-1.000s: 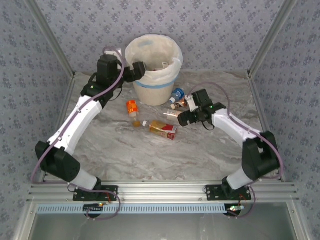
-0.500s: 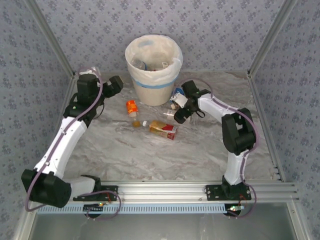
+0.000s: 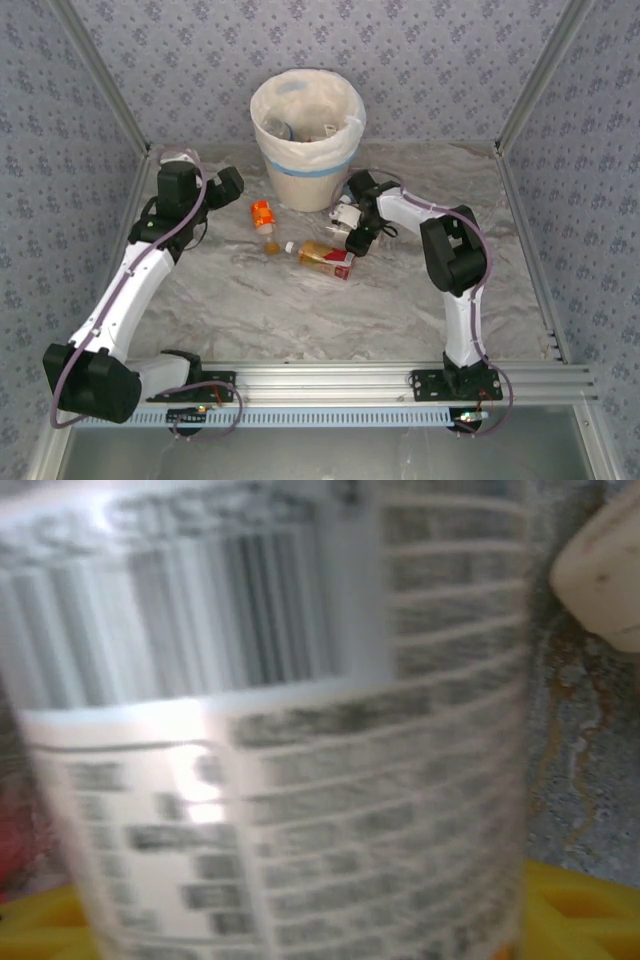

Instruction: Put the plastic bottles in the bin

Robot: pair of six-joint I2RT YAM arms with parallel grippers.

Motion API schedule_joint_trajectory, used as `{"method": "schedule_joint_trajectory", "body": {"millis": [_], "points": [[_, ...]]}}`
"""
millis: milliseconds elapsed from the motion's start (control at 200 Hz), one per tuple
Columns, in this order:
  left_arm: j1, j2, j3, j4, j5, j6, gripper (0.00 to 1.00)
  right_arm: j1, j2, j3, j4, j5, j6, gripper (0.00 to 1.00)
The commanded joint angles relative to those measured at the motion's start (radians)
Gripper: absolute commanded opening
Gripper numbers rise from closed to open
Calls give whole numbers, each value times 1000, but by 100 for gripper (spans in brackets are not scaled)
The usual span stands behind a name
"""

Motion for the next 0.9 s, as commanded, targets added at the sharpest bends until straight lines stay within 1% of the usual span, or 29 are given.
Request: {"method": "schedule_joint_trajectory", "body": {"millis": [0,130,180,370,565,740,894], "points": [[5,-13,-17,13,5,-24,99,6,31,2,-25,26,-21,66],[5,-9,-26,11,6,-33,99,2,-21,-34,-10,32,4,63],[5,-7,-26,11,8,-32,100,0,-59,-64,17,35,24,60],[7,-4,-28,12,2,-38,99,-10,-172,-146,44,18,72,51],[7,5,-33,15,0,-50,99,-25,-332,-251,84,-32,128,45],[10,11,-38,14,-2,-58,99,-33,-475,-327,166,-66,180,42],[17,16,-50,18,-3,-77,99,-54,-551,-382,213,-117,227,41]]}}
